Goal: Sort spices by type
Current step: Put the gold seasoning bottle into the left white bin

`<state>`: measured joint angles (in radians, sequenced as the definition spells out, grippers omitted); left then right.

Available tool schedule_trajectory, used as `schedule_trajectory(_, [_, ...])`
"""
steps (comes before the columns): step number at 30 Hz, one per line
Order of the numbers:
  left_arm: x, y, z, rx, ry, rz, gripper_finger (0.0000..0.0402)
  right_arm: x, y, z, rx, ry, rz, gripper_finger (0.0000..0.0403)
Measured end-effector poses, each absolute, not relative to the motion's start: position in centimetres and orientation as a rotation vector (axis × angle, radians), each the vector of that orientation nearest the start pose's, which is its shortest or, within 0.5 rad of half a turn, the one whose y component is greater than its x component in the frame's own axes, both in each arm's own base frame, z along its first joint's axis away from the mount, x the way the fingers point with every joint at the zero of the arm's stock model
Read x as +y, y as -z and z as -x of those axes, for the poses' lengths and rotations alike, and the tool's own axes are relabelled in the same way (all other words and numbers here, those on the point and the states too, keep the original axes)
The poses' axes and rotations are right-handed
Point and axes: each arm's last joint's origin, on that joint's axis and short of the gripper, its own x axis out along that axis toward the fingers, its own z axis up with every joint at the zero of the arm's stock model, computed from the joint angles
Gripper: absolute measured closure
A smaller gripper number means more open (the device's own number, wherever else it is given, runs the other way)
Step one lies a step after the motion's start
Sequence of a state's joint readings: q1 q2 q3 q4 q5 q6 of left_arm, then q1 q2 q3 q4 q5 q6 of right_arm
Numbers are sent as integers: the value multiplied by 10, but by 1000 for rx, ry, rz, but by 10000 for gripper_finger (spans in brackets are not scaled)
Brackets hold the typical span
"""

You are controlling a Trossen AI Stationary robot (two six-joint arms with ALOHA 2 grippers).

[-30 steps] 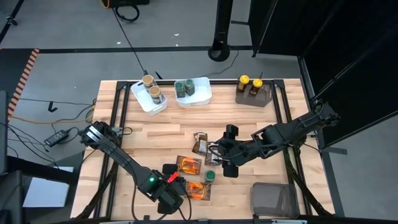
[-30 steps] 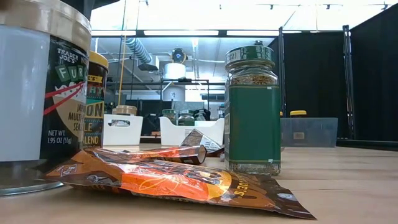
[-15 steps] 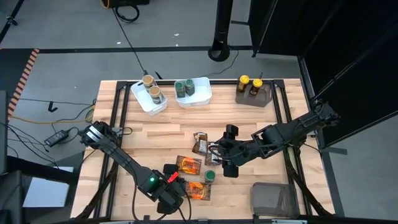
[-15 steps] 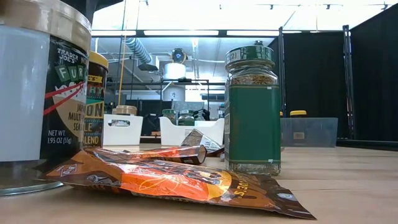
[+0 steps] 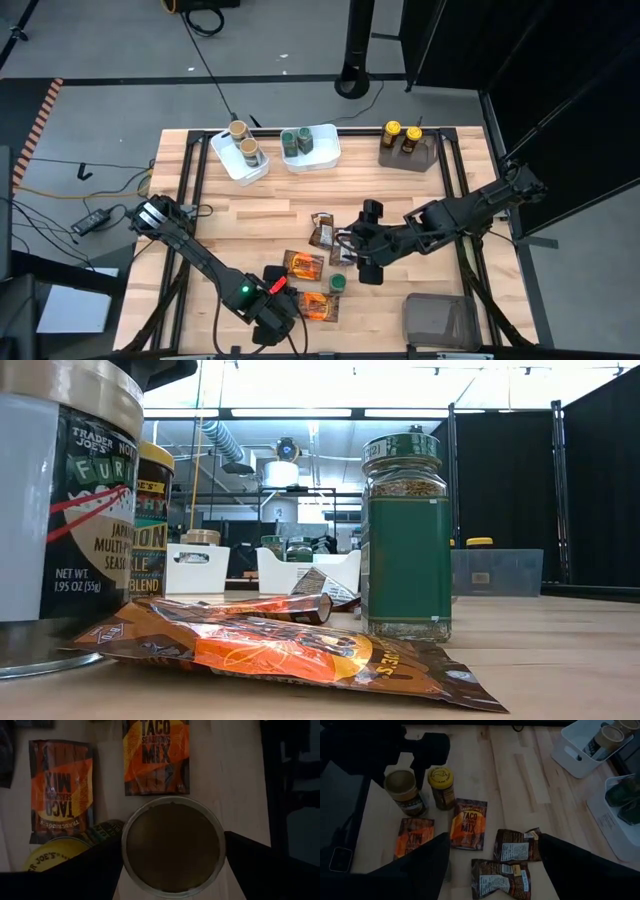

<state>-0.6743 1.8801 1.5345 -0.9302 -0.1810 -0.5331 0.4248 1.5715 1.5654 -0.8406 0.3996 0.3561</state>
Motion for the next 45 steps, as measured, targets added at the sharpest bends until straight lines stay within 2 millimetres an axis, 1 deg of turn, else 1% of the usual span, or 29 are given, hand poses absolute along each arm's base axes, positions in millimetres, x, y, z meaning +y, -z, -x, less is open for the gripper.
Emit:
schedule_trajectory(6, [-234,-237,-301,1202,103,-59,84,123,-355,-305,764,121,-2,92])
schedule_trajectory(13, [-234,-237,-302,1194,100,-57,135,122,-355,-305,765,116,15,97])
schedule_trajectory(27, [-231,-239,-303,1206,74,-24,137,122,-355,-305,767,107,36,142])
schedule_trajectory(30, [-230,-244,-301,1229,61,-36,137,122,-355,-305,767,106,41,144])
schedule_trajectory(40, [-224,-275,-301,1264,28,-52,137,122,-354,-304,779,107,48,146])
schedule_trajectory(42, [-222,-284,-299,1281,18,-58,137,122,-354,-304,780,102,61,148])
schedule_trajectory(45, [-220,-305,-297,1281,16,-55,137,121,-354,-304,782,94,82,149])
